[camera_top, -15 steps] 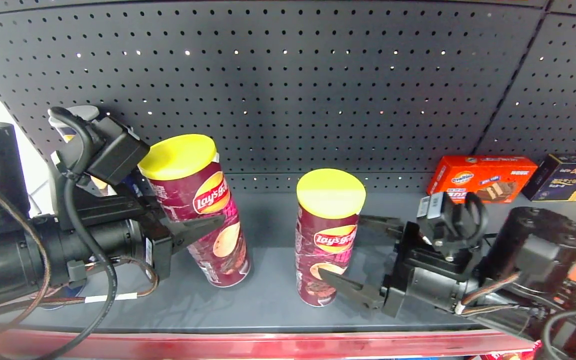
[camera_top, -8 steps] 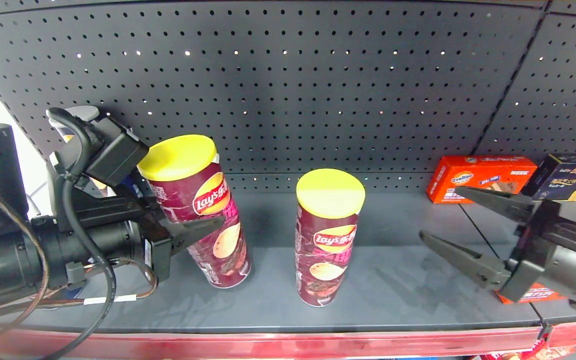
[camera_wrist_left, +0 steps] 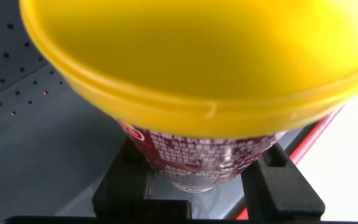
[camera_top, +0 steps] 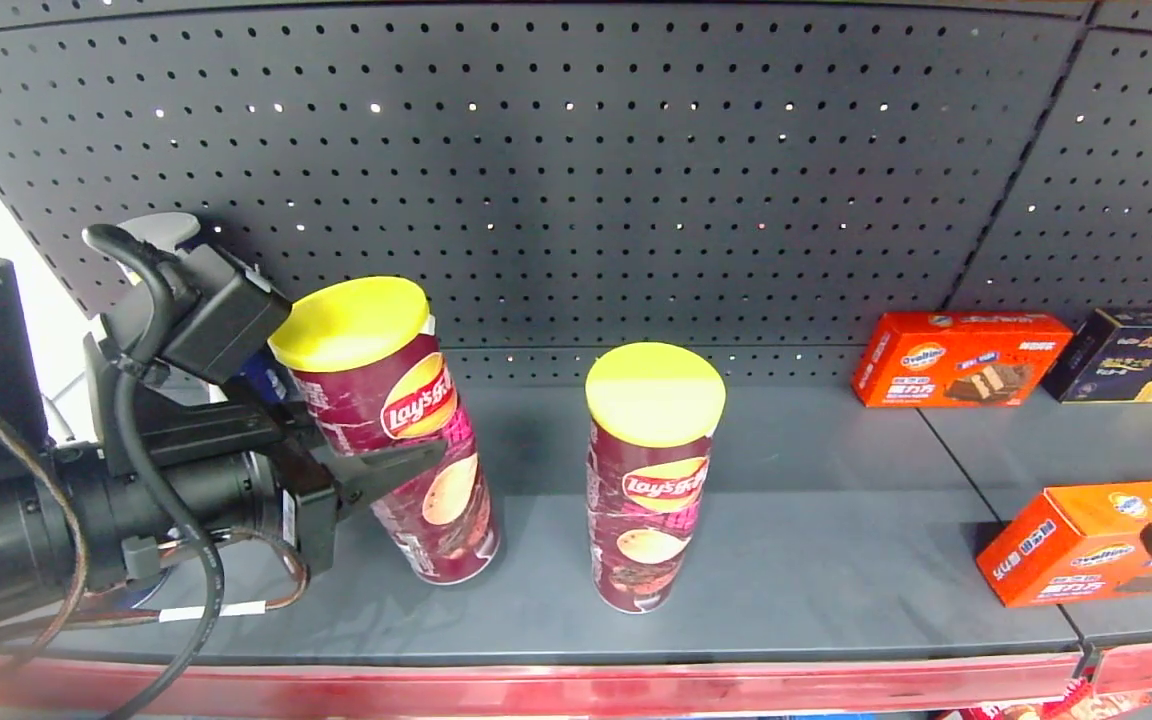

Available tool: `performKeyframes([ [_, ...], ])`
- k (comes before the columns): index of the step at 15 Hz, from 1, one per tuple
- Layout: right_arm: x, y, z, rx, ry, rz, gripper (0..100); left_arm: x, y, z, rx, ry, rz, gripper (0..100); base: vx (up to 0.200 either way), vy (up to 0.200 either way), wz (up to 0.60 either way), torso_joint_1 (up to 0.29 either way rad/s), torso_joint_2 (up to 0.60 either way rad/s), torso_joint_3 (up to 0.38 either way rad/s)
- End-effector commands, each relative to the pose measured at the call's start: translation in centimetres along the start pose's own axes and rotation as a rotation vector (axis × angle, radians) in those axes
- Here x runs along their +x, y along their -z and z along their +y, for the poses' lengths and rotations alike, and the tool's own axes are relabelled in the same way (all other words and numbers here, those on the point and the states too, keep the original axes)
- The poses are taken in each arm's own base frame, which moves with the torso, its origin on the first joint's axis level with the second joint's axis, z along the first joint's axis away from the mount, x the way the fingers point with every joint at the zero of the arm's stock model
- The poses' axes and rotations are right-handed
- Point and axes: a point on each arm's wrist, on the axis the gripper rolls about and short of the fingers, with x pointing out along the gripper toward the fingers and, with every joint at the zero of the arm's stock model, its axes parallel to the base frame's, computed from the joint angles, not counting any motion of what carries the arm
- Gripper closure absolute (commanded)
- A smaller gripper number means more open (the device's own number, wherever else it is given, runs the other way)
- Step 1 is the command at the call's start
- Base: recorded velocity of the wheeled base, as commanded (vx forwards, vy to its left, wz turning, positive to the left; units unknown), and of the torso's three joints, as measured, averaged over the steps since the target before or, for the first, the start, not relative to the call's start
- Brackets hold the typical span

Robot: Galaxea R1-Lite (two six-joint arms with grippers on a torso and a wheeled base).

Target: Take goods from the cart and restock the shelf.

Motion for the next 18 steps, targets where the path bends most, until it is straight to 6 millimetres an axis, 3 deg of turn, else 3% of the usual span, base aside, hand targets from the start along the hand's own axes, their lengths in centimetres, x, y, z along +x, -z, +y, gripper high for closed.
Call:
performKeyframes([
  [1,-2.6,1.0,0.0,0.003,0.063,-0.049,0,-0.6,0.3,-0.1,-0.001,-0.005,0.0,100,0.0,0.0,0.0,0.0,0.0,0.0],
  [7,-6.1,5.1,0.3,0.01,0.275,-0.049,0,-1.0,0.4,-0.2,0.002,-0.006,-0.005,100,0.0,0.0,0.0,0.0,0.0,0.0],
  [12,-10.3,11.3,1.7,0.001,0.335,0.023,0,-1.0,0.3,-0.3,0.007,-0.002,-0.008,100,0.0,0.0,0.0,0.0,0.0,0.0],
  [14,-10.4,12.5,1.9,0.018,0.329,0.064,0,-1.1,0.3,-0.3,0.008,-0.005,-0.012,100,0.0,0.0,0.0,0.0,0.0,0.0],
  [18,-10.2,12.9,2.1,0.045,0.237,0.047,0,-1.9,0.1,-0.4,0.008,-0.01,-0.03,100,0.0,0.0,0.0,0.0,0.0,0.0],
])
